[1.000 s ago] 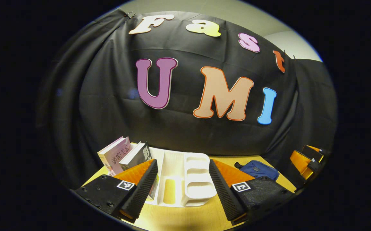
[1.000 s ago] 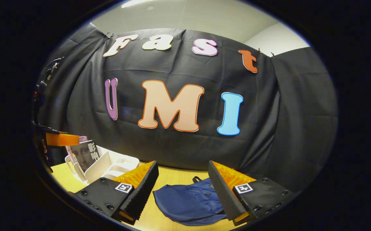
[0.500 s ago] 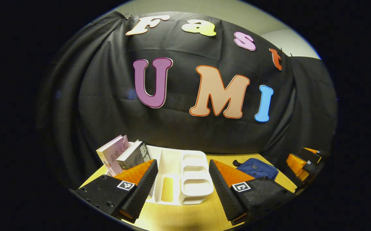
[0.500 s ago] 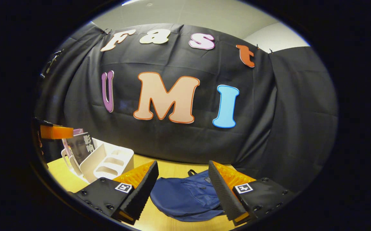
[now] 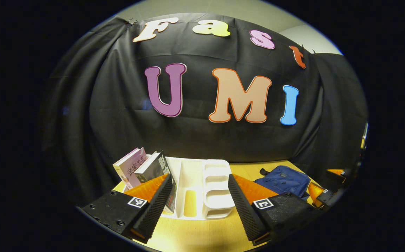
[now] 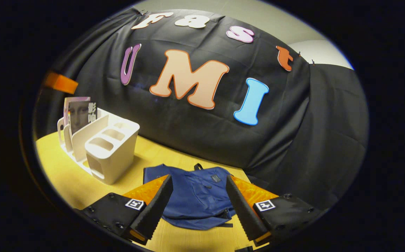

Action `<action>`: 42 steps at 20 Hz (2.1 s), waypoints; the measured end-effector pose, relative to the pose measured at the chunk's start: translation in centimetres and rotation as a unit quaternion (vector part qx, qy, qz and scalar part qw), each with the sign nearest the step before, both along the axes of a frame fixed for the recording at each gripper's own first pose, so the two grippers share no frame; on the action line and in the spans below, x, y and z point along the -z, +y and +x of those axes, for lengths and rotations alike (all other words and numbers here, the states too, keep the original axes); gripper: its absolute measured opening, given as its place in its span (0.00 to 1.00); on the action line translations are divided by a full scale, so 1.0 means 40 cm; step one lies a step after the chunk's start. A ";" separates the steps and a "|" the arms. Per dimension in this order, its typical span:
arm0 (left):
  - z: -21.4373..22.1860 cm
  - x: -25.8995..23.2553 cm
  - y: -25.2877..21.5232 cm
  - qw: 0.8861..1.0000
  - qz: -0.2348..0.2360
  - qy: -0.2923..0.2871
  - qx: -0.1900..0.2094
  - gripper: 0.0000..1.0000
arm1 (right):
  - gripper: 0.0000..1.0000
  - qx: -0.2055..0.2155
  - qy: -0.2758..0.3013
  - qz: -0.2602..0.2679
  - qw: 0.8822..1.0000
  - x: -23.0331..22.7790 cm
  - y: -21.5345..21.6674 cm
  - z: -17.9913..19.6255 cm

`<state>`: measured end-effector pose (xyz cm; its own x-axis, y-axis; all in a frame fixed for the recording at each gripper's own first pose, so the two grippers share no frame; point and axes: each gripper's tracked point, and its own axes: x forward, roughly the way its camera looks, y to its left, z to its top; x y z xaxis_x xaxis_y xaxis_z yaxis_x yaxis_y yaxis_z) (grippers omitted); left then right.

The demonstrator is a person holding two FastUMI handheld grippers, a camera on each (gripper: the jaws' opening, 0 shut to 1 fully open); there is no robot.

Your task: Open the schoolbag, grab two books from the bookshelf and put them into the schoolbag.

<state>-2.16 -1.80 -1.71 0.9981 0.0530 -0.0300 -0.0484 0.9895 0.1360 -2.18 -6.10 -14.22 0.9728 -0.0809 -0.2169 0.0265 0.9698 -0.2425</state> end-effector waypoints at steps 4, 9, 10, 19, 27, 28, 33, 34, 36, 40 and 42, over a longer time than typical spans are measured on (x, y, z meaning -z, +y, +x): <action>-0.013 0.005 0.011 1.000 0.005 0.002 -0.010 0.94 | 0.93 0.005 0.020 -0.057 0.998 0.107 -0.027 -0.012; -0.025 0.022 0.035 0.999 0.007 0.012 -0.031 0.94 | 0.92 -0.020 0.042 -0.160 0.986 0.223 -0.046 -0.027; -0.027 0.026 0.042 0.999 0.010 0.014 -0.036 0.94 | 0.97 -0.029 0.043 -0.177 0.983 0.237 -0.048 -0.026; -0.036 0.014 0.083 0.998 0.012 0.009 -0.067 0.94 | 0.98 -0.061 0.070 -0.296 0.951 0.383 -0.069 0.009; -0.052 0.017 0.142 0.995 0.007 0.012 -0.103 0.94 | 0.96 -0.079 0.073 -0.355 0.929 0.419 -0.061 0.051; -0.054 0.015 0.147 0.994 0.007 0.012 -0.107 0.94 | 1.00 -0.081 0.073 -0.362 0.926 0.423 -0.058 0.054; -0.053 0.025 0.168 0.993 0.001 0.018 -0.120 0.94 | 0.88 -0.078 0.068 -0.370 0.923 0.417 -0.048 0.082; -0.053 0.027 0.169 0.992 -0.002 0.020 -0.122 0.94 | 0.96 -0.077 0.064 -0.368 0.924 0.406 -0.041 0.092; -0.052 0.030 0.170 0.992 -0.006 0.020 -0.122 0.94 | 0.92 -0.072 0.058 -0.366 0.926 0.393 -0.040 0.117; -0.055 0.031 0.187 0.991 -0.002 0.020 -0.130 0.91 | 0.96 -0.065 0.045 -0.361 0.929 0.372 -0.030 0.160; -0.054 0.031 0.193 0.991 -0.003 0.022 -0.133 0.94 | 0.85 -0.070 0.051 -0.360 0.929 0.385 -0.026 0.179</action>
<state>-4.34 5.91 -2.95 0.9468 0.3132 -0.0738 -0.3014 0.9436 0.1373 5.00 -7.14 -29.61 0.9621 -0.1155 -0.2469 -0.1456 0.5478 -0.8238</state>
